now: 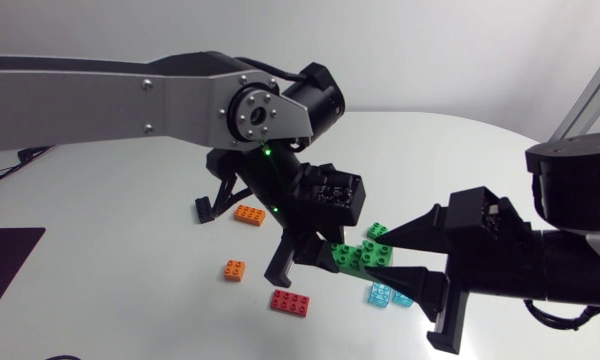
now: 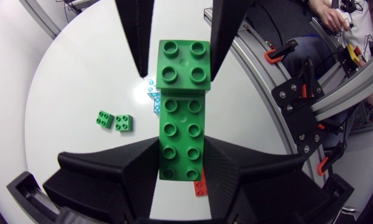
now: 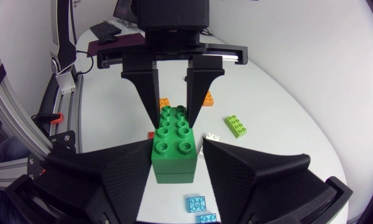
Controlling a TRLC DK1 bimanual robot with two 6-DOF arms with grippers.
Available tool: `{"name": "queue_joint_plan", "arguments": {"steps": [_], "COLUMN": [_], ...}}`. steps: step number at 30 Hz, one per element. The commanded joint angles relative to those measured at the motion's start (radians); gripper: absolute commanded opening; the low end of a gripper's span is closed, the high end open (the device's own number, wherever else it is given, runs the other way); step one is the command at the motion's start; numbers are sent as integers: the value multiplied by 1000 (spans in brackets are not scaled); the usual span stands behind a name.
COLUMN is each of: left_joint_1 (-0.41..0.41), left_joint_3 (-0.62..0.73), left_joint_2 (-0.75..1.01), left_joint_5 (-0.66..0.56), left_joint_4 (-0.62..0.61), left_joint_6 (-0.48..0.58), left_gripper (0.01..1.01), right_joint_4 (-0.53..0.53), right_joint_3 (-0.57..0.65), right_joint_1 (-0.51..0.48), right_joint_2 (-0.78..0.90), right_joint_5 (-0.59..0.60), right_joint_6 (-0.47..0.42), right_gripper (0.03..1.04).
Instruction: Separate the duplo bricks
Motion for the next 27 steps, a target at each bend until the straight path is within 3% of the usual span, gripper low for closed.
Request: {"name": "queue_joint_plan", "arguments": {"steps": [1,15,27], "left_joint_1": [-7,-30,-10], "left_joint_3": [-30,-40,-31], "left_joint_2": [-8,-2,-6], "left_joint_5": [2,-32,-15], "left_joint_4": [6,42,30], "left_joint_6": [22,13,8], "left_gripper": [225,225,225], "right_joint_4": [11,-18,-1], "right_joint_3": [30,105,59], "right_joint_1": [14,31,25], "right_joint_2": [15,91,-15], "right_joint_5": [2,-34,-8], "right_joint_6": [16,73,59], "right_gripper": [325,305,305]}}
